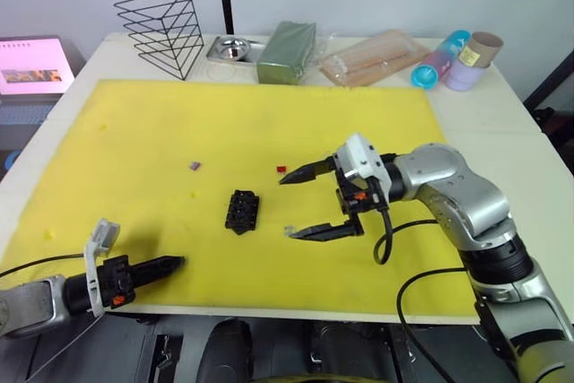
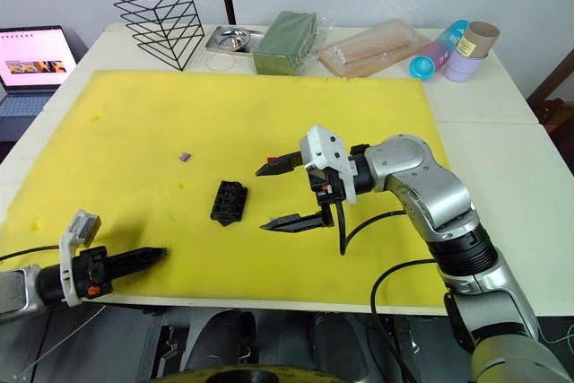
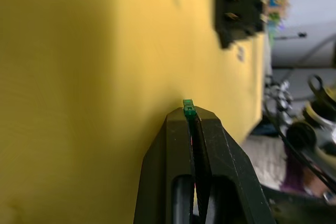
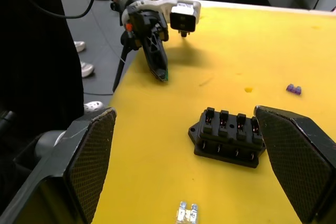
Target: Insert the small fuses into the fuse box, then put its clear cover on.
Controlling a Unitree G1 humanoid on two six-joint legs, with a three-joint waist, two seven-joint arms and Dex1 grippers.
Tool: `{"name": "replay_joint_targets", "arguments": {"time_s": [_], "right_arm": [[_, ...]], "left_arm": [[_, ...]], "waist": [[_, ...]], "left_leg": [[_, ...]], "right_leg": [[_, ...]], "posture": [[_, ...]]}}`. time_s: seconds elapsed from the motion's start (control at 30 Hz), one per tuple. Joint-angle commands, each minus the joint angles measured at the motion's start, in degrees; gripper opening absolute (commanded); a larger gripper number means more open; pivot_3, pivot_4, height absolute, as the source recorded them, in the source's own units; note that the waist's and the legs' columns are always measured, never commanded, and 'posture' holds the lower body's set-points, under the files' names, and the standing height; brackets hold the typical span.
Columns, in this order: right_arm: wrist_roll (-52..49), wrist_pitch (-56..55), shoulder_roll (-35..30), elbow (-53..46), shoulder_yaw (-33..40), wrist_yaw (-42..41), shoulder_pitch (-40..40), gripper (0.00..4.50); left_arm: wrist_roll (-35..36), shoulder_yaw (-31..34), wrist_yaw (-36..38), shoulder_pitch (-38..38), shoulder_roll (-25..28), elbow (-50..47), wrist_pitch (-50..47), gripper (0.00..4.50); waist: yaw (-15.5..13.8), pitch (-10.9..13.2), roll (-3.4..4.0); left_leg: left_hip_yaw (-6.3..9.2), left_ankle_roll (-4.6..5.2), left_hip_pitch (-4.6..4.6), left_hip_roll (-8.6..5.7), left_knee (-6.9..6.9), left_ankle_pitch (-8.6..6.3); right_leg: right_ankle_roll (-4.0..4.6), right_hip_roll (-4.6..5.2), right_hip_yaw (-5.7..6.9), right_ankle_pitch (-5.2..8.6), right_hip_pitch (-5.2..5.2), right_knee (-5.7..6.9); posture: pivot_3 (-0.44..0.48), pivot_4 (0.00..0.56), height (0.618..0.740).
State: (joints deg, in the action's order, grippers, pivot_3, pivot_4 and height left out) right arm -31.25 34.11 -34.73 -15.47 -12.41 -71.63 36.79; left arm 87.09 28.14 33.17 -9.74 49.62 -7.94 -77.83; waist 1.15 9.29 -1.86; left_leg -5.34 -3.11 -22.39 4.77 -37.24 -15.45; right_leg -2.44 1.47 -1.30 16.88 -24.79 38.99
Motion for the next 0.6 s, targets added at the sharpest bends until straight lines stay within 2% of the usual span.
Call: {"name": "replay_joint_targets", "arguments": {"time_s": [0.03, 0.1, 0.13, 0.2, 0.3, 0.4, 0.6], "right_arm": [[-6.29, 7.7, 0.53, 0.08, 4.05, 2.09, 4.89, 4.5], [-8.39, 11.27, 0.53, 0.66, 4.74, 2.89, 6.84, 4.5], [-9.59, 13.09, 0.77, 0.94, 5.15, 3.46, 7.71, 4.5], [-11.03, 15.2, 1.22, 1.31, 5.63, 4.4, 8.82, 4.5], [-11.73, 16.39, 1.83, 1.69, 5.97, 5.57, 9.65, 4.5], [-11.29, 16.19, 1.8, 1.42, 5.57, 6.1, 9.82, 4.5], [-10.97, 16.07, 1.64, -0.09, 4.72, 6.46, 9.03, 4.5]], "left_arm": [[0.71, 4.65, 2.52, 5.33, -1.8, -12.97, 9.24, 0.04], [-3.96, 4.79, 3.38, 7.84, -5.28, -18.84, 16.7, 0.04], [-8.93, 2.61, 5.27, 9.0, -5.76, -21.3, 20.43, 0.04], [-14.59, -1.37, 7.26, 10.54, -5.24, -23.27, 23.51, 0.04], [-24.58, -6.83, 15.2, 10.11, -4.57, -25.29, 31.95, 0.04], [-28.11, -9.22, 15.32, 11.39, -7.86, -25.25, 37.25, 0.04], [-31.61, -11.39, 18.78, 9.66, -7.95, -27.13, 41.77, 0.04]], "waist": [[-0.36, 0.03, -0.05], [-0.43, 0.03, -0.03], [-0.4, 0.01, -0.07], [-0.19, 0.01, -0.06], [0.0, 0.02, -0.04], [-0.21, 0.02, -0.04], [-0.14, 0.02, -0.04]], "left_leg": [[0.07, 0.0, -0.02, -0.01, -0.03, 0.0], [0.09, -0.01, -0.03, -0.06, -0.07, 0.0], [0.08, -0.01, -0.03, -0.08, -0.07, 0.0], [0.09, -0.01, -0.02, -0.1, 0.0, 0.0], [0.08, 0.0, -0.02, -0.05, 0.06, 0.0], [0.1, 0.0, -0.07, 0.06, 0.11, 0.0], [0.25, 0.0, -0.11, 0.16, 0.11, -0.01]], "right_leg": [[0.01, 0.0, 0.04, 0.0, 0.03, 0.0], [0.02, 0.04, 0.06, 0.01, 0.11, -0.02], [0.02, 0.06, 0.05, 0.0, 0.14, -0.06], [0.01, 0.0, 0.05, -0.01, 0.22, -0.29], [-0.14, -0.12, 0.04, -0.09, 0.21, -0.39], [-0.15, -0.34, 0.02, -0.09, 0.21, -0.51], [-0.3, -0.46, 0.0, -0.18, 0.21, -0.55]], "posture": [[0.0, 0.15, 0.74], [0.0, 0.15, 0.74], [0.0, 0.15, 0.74], [0.0, 0.15, 0.74], [0.0, 0.15, 0.74], [0.0, 0.15, 0.74], [0.0, 0.15, 0.74]]}}
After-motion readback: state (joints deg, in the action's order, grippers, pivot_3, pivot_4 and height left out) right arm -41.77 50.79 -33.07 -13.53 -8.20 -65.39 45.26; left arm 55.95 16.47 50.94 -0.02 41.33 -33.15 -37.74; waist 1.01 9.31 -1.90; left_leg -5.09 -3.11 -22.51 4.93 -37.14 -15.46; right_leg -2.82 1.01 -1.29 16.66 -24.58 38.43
